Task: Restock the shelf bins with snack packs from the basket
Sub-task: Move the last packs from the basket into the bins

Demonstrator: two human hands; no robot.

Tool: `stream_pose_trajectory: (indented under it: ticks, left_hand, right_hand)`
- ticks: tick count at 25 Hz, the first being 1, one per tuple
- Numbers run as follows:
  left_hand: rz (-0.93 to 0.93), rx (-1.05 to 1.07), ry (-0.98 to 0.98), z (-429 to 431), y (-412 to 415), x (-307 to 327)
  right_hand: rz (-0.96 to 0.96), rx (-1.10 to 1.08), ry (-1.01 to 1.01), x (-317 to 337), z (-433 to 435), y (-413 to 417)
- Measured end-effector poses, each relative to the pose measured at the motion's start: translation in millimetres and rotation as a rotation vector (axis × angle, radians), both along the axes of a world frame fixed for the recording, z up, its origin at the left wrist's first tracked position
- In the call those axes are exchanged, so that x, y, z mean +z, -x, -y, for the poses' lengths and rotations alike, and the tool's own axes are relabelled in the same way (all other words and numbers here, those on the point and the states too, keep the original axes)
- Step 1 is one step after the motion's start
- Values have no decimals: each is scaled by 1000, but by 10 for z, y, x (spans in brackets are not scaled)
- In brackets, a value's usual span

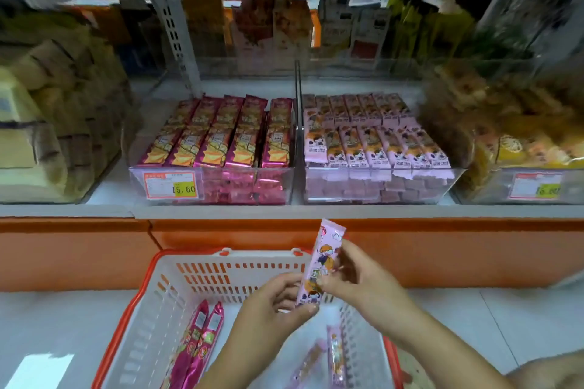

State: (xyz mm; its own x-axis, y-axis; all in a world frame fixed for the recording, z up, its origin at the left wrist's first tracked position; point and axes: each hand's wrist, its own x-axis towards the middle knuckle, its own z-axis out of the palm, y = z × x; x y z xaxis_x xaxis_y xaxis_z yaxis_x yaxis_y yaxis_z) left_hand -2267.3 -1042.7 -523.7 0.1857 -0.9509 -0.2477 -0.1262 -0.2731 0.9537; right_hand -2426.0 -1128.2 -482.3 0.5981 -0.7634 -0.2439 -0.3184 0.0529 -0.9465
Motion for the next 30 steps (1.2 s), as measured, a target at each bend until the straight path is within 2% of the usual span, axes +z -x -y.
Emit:
stream_pose_trajectory:
  ticks: [5, 8, 12, 18, 20, 22, 24, 26, 27, 30]
  left_hand:
    - [516, 130, 453, 559, -135, 1089]
    - [703, 220, 448, 995, -266, 1297]
    - [783, 195, 356, 1262, -288, 1221]
    - [817, 221, 432, 1311, -343, 1108]
    - [760, 232, 471, 1263, -323, 1149]
    - [655, 295, 610, 1066, -327, 1119]
    - [653, 389, 703, 755, -358, 852]
    - [609, 414, 557, 395, -424, 307]
    - [560, 387, 393, 238, -465, 0]
    - [428, 162, -212, -209, -594, -949]
  right_hand:
    - [130, -318, 345, 1035, 683, 29]
    - [34, -390, 378, 1239, 1192, -120]
    - [-170, -302, 262, 1176, 1512, -365]
    - [-281, -351, 396, 999, 1537, -518]
    - [-190, -446, 487, 1003, 1449, -508]
    - [91, -583, 654, 1078, 1187, -465]
    - [312, -552, 800, 977, 824, -416]
    - [308, -395, 761, 558, 400, -410]
    - [211, -304, 655, 281, 223, -418]
    - [-424, 38, 155, -876, -79, -395]
